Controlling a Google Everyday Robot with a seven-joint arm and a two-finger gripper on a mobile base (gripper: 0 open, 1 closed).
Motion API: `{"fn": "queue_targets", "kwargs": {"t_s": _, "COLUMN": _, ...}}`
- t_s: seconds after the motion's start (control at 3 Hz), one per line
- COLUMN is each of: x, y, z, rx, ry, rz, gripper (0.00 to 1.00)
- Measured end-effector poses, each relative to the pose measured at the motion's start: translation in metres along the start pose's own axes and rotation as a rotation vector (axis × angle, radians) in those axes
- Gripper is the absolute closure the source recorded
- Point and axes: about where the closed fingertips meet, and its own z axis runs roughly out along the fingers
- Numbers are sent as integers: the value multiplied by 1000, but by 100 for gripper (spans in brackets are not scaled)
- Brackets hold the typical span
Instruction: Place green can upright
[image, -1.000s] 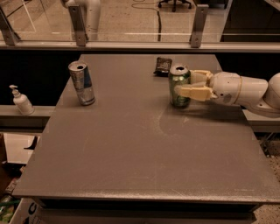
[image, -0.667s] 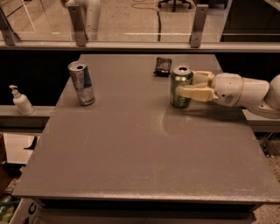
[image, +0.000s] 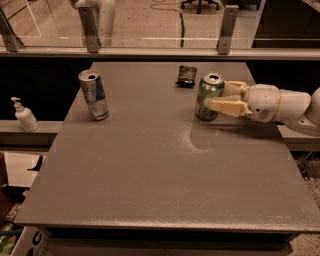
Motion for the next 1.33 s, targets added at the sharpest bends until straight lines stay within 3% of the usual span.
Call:
{"fn": "queue_targets", "kwargs": {"t_s": 0.33, "x": -7, "y": 0, "z": -9, "rx": 3, "ry": 21, "rz": -24, "gripper": 0}}
{"fn": "queue_targets", "kwargs": {"t_s": 0.67, "x": -17, "y": 7, "z": -16, "rx": -8, "ry": 64, "rz": -63, "gripper": 0}}
{"fn": "queue_targets", "kwargs": {"t_s": 1.33, "x": -25, "y": 22, "z": -59, "rx": 4, "ry": 168, "rz": -153, "gripper": 0}}
